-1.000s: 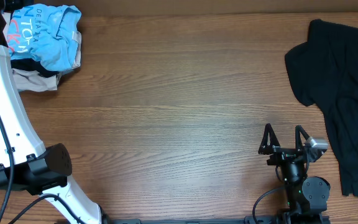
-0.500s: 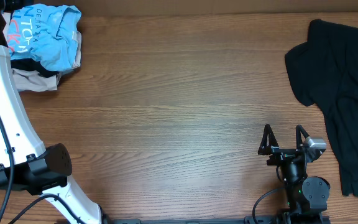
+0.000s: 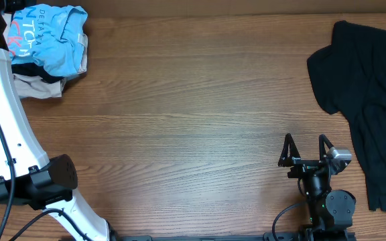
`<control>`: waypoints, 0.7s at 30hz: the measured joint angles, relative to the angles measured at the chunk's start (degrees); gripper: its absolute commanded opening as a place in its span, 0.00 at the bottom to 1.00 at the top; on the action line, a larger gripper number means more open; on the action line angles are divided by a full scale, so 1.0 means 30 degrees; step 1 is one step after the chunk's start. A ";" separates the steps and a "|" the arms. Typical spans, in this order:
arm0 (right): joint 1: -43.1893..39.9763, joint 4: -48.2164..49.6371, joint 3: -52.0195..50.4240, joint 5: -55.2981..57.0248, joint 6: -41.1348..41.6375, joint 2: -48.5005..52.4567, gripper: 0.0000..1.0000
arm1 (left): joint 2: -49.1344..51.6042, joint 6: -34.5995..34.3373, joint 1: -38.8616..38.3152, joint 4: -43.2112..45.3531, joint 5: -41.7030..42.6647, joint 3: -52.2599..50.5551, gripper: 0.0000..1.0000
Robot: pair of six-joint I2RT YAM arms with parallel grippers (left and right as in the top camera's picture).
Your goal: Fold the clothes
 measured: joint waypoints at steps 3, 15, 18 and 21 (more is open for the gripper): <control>0.0000 0.0007 0.0000 0.0000 -0.0007 0.0000 1.00 | 0.0000 0.0007 -0.0058 -0.0182 0.0000 0.0000 1.00; 0.0000 -0.0007 0.0000 -0.0051 0.0000 0.0000 1.00 | -0.4991 0.0007 -0.5617 -0.0911 -0.0051 -0.8597 1.00; 0.0000 0.0007 0.0000 -0.0073 0.0000 0.0000 1.00 | -0.7366 0.0044 -0.7147 -0.0743 0.0029 -1.1912 1.00; 0.0000 -0.0015 0.0000 -0.0117 -0.0007 0.0000 1.00 | -0.9930 0.0051 -0.7847 -0.0954 0.0022 -1.5409 1.00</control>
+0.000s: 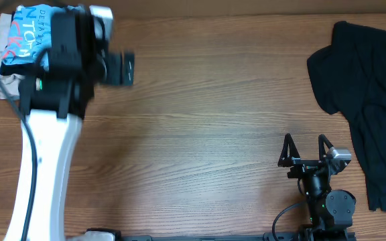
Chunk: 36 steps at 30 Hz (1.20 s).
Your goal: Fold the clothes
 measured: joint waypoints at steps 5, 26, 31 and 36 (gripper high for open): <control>0.0000 0.0015 0.0000 -0.0007 0.0000 0.0000 1.00 | -0.4626 -0.0007 0.0226 0.1399 0.0000 -0.6105 1.00; -0.0007 0.0015 0.0000 -0.0015 -0.0007 -0.0051 1.00 | -2.5390 -0.0007 0.1610 1.9205 0.2652 -2.9813 1.00; -0.0007 0.0015 0.0000 -0.0015 -0.0007 -0.0051 1.00 | -2.7103 -0.0015 0.2484 1.9271 0.3162 -3.0840 1.00; 0.0000 0.0007 0.0000 -0.0022 0.0007 -0.0051 1.00 | -2.7809 -0.0007 0.2674 1.9271 0.3359 -3.1423 1.00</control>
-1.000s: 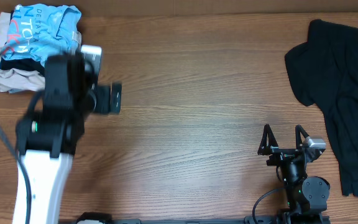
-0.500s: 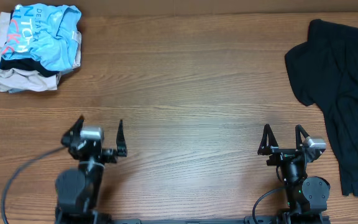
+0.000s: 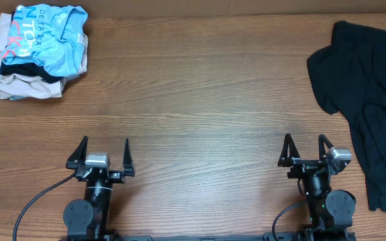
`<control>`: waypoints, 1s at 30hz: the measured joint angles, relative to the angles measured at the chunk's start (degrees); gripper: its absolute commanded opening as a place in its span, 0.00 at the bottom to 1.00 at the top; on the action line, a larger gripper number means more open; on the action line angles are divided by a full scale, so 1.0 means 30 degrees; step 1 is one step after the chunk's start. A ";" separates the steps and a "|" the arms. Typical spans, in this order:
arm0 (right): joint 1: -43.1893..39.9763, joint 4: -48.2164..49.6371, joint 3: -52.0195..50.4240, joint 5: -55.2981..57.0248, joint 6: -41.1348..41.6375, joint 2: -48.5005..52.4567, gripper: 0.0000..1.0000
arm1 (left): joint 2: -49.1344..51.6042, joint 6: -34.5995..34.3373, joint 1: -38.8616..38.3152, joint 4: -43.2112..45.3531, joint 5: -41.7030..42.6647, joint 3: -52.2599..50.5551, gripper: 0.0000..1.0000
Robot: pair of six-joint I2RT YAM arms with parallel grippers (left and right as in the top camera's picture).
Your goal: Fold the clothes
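Note:
A pile of folded clothes [image 3: 35,53] lies at the table's far left corner: a light blue printed shirt on top, a dark piece under it, a beige one at the bottom. A black garment [image 3: 364,100] lies crumpled and unfolded along the right edge. My left gripper [image 3: 102,155] rests open near the front edge, left of centre, holding nothing. My right gripper [image 3: 307,150] rests open near the front edge at the right, a short way left of the black garment's lower end.
The wooden table [image 3: 200,107] stretches between the pile and the black garment. Both arm bases sit at the front edge, with cables running off below.
My left arm has moved from beside the pile at the far left back to the front edge, where its gripper stands open. The pile and the right arm are unchanged.
At first my left arm reached up along the left edge with its gripper out of view past the pile. Then it stood beside the pile, which had shifted a little left. Now it rests at the front, and the pile lies free.

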 measured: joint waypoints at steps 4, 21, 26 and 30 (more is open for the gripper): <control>0.0000 0.0000 0.0000 0.0007 0.0000 0.0000 1.00 | -0.0022 0.0000 0.0000 -0.0175 0.0007 -0.0692 1.00; 0.0000 0.0007 0.0000 0.0000 -0.0015 0.0000 1.00 | -0.0036 0.0000 0.0007 -0.0583 -0.0007 -0.1093 1.00; 0.0000 -0.0007 0.0000 0.0000 -0.0022 0.0000 1.00 | -0.0036 -0.0007 0.0000 -0.0583 -0.0007 -0.1093 1.00; -0.0007 0.0000 0.0000 0.0007 -0.0015 0.0000 1.00 | -0.0036 -0.0007 0.0000 -0.0583 -0.0007 -0.1093 1.00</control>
